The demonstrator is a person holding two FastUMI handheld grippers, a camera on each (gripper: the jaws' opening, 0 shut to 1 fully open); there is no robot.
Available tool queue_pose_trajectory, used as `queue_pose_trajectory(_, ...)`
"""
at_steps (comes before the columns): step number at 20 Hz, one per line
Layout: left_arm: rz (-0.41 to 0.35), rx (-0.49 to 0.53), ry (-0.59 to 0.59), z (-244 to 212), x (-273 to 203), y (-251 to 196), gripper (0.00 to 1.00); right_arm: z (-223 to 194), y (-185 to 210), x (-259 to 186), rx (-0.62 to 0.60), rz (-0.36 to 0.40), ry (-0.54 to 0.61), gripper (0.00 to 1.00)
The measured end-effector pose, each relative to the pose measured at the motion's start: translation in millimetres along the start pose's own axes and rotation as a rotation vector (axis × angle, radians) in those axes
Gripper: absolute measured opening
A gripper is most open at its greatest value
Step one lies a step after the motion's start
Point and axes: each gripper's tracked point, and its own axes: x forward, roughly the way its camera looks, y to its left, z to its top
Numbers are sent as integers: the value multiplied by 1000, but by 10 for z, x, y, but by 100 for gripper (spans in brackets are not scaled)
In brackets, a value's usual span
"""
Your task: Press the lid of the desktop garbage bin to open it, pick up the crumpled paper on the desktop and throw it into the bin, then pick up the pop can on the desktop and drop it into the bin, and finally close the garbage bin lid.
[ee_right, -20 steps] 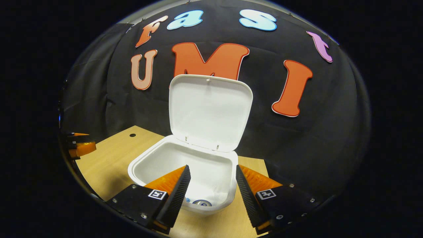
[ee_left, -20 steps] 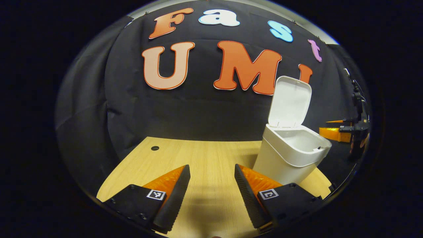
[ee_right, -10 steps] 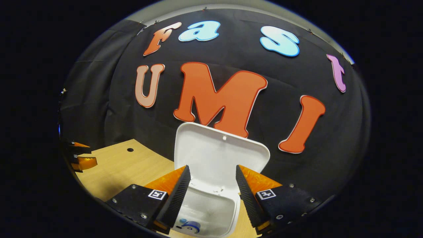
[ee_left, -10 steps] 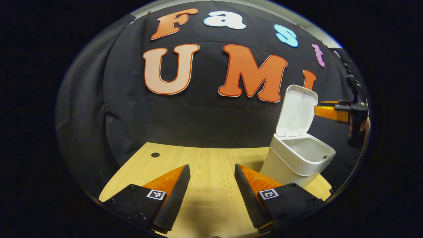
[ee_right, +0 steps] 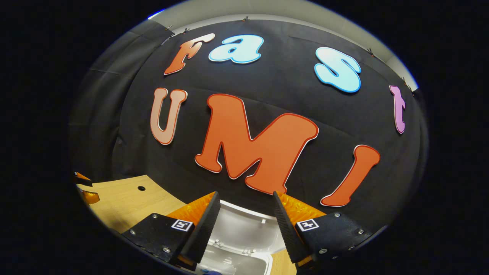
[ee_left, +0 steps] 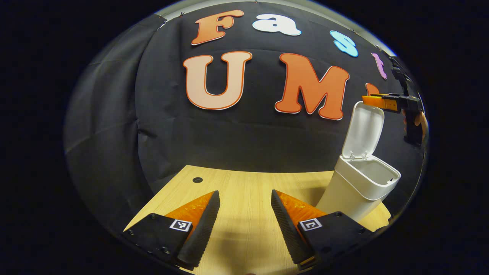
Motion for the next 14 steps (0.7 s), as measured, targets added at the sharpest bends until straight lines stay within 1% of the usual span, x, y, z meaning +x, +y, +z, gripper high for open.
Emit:
queue_pose_trajectory(3,21,-18,9,-61,22,119,87,14,-17,92,7,-5,12,83)
queue_pose_trajectory(4,22,-22,9,-64,35,129,85,47,-22,99,16,-6,6,83)
queue_pose_trajectory(6,19,-28,10,-72,33,138,85,134,-57,112,22,-11,-10,83)
queue_pose_trajectory(7,17,-31,9,-80,44,124,87,140,-67,128,16,-13,-6,83)
queue_pose_trajectory(9,13,-33,8,-78,40,121,87,101,-78,161,3,-18,11,83)
queue_pose_trajectory(10,12,-32,3,-58,31,119,87,14,-55,189,2,-7,36,83)
queue_pose_trajectory(12,18,-20,-5,-39,10,133,87,-10,-26,174,55,12,57,84)
queue_pose_trajectory(13,22,-13,-11,-17,-17,146,87,-54,-1,196,67,22,78,83)
queue_pose_trajectory(14,24,-11,-13,-15,-29,146,87,-62,1,185,75,22,75,84)
